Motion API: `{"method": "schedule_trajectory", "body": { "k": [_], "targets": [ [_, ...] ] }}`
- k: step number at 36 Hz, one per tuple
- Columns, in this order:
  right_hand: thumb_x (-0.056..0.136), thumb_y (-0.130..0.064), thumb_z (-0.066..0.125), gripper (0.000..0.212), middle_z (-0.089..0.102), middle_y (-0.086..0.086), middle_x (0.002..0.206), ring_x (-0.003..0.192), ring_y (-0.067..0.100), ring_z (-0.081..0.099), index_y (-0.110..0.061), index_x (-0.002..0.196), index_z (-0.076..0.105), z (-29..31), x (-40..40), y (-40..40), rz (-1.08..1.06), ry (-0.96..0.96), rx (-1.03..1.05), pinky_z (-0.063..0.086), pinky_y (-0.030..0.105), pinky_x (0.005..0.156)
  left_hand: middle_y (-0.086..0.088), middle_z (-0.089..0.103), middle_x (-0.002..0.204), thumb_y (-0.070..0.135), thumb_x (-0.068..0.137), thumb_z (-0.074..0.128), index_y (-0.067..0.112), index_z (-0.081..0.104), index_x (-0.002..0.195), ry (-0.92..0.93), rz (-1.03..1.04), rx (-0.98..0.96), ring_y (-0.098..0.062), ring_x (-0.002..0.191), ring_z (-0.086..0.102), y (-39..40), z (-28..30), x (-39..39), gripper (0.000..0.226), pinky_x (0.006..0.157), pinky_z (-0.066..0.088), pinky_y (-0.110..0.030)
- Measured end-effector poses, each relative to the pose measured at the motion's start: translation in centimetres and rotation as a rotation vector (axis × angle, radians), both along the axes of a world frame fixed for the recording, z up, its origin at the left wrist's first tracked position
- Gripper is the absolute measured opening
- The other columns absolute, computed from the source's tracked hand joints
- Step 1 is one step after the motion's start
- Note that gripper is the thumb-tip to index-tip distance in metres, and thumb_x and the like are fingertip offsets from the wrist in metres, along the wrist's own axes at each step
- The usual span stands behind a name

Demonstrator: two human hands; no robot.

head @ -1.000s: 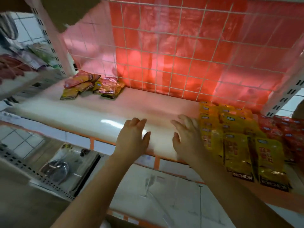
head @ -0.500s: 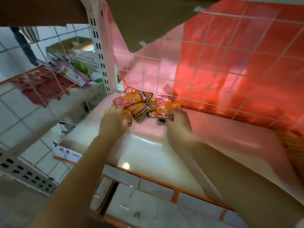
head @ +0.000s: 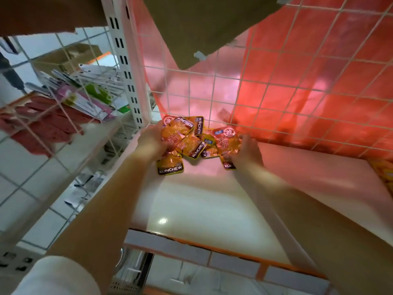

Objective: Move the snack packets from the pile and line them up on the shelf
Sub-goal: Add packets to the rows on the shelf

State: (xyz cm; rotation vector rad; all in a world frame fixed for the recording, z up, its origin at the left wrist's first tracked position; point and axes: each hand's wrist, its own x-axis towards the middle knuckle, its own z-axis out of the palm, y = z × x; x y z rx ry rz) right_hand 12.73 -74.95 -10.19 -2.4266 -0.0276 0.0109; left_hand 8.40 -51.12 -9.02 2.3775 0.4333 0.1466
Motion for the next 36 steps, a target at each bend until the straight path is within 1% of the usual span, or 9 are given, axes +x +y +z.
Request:
{"method": "schedule_trajectory", "body": {
  "k": [6, 10, 12, 14, 17, 27, 30, 33, 36],
  "targets": [
    [0.066, -0.002, 0.076, 0.061, 0.064, 0.001, 0.104, 0.093, 0.024, 0.062, -0.024, 0.117, 0.051, 0.0, -2.2, -1.0, -0.051, 0.041, 0.336, 0.052, 0.039, 0.084, -0.003, 0.061, 0.081, 0.000, 0.061, 0.080, 0.011, 0.059, 0.108, -0.108, -0.003, -0.139, -0.025, 0.070, 0.059, -1.4, 0.8, -2.1, 0.053, 0.067, 0.052, -0.035],
    [0.068, 0.020, 0.064, 0.054, 0.066, 0.008, 0.093, 0.064, 0.016, 0.065, -0.018, 0.107, 0.056, 1.0, -4.4, -2.5, -0.049, 0.134, 0.779, 0.054, 0.033, 0.053, -0.006, 0.059, 0.091, 0.000, 0.067, 0.072, 0.008, 0.059, 0.103, -0.272, 0.066, -0.041, -0.022, 0.082, 0.053, -2.2, 0.6, -4.0, 0.039, 0.068, 0.036, -0.026],
    [0.066, 0.024, 0.061, 0.058, 0.066, 0.014, 0.095, 0.065, 0.020, 0.066, -0.013, 0.110, 0.057, 1.4, -5.3, -3.3, -0.026, 0.173, 0.914, 0.052, 0.032, 0.053, -0.009, 0.063, 0.092, 0.005, 0.065, 0.072, 0.008, 0.059, 0.094, -0.326, 0.025, 0.008, -0.026, 0.084, 0.057, -2.5, 0.7, -4.9, 0.032, 0.071, 0.042, -0.032],
    [0.068, 0.024, 0.062, 0.056, 0.063, 0.012, 0.092, 0.065, 0.018, 0.066, -0.006, 0.114, 0.055, 2.2, -6.1, -4.3, 0.024, 0.181, 0.954, 0.051, 0.027, 0.055, -0.009, 0.065, 0.093, 0.004, 0.064, 0.076, 0.010, 0.060, 0.090, -0.329, -0.007, 0.005, -0.028, 0.085, 0.061, -3.3, 1.4, -5.8, 0.031, 0.075, 0.049, -0.038],
    [0.071, 0.017, 0.068, 0.049, 0.064, 0.011, 0.091, 0.061, 0.008, 0.063, -0.007, 0.110, 0.052, 3.6, -6.6, -6.0, 0.146, 0.097, 0.835, 0.049, 0.013, 0.051, -0.001, 0.064, 0.098, 0.004, 0.068, 0.078, 0.013, 0.063, 0.097, -0.309, 0.007, -0.102, -0.020, 0.088, 0.061, -5.5, 2.7, -6.9, 0.034, 0.079, 0.047, -0.026],
    [0.068, 0.012, 0.073, 0.046, 0.069, -0.002, 0.084, 0.068, 0.008, 0.065, -0.023, 0.091, 0.055, 5.1, -7.3, -13.6, 0.291, -0.041, 0.807, 0.053, 0.031, 0.070, 0.000, 0.061, 0.093, -0.011, 0.071, 0.071, 0.018, 0.065, 0.107, -0.285, -0.093, -0.231, -0.022, 0.093, 0.057, -16.9, 6.1, -9.6, 0.047, 0.081, 0.047, -0.025],
    [0.069, 0.014, 0.071, 0.046, 0.068, -0.002, 0.083, 0.070, 0.011, 0.065, -0.023, 0.091, 0.054, 5.1, -7.9, -17.3, 0.301, -0.018, 0.847, 0.051, 0.037, 0.077, 0.011, 0.061, 0.087, -0.014, 0.071, 0.068, 0.021, 0.061, 0.113, -0.189, -0.195, -0.319, -0.011, 0.082, 0.057, -21.2, 6.7, -10.1, 0.054, 0.068, 0.045, -0.007],
    [0.069, 0.015, 0.070, 0.045, 0.067, 0.000, 0.082, 0.071, 0.012, 0.064, -0.022, 0.090, 0.053, 5.3, -8.5, -21.5, 0.304, -0.024, 0.849, 0.051, 0.034, 0.074, 0.005, 0.063, 0.097, -0.015, 0.071, 0.069, 0.013, 0.060, 0.119, -0.107, -0.284, -0.425, -0.011, 0.090, 0.057, -25.5, 6.9, -10.3, 0.056, 0.077, 0.048, -0.018],
    [0.070, 0.015, 0.068, 0.045, 0.065, -0.004, 0.083, 0.068, 0.000, 0.063, -0.024, 0.086, 0.054, 5.5, -9.1, -25.9, 0.282, -0.047, 0.846, 0.051, 0.024, 0.067, 0.006, 0.068, 0.081, -0.010, 0.065, 0.074, 0.030, 0.071, 0.097, -0.063, -0.360, -0.489, -0.010, 0.078, 0.062, -29.5, 6.8, -10.2, 0.051, 0.071, 0.052, -0.024]
  ]
}}
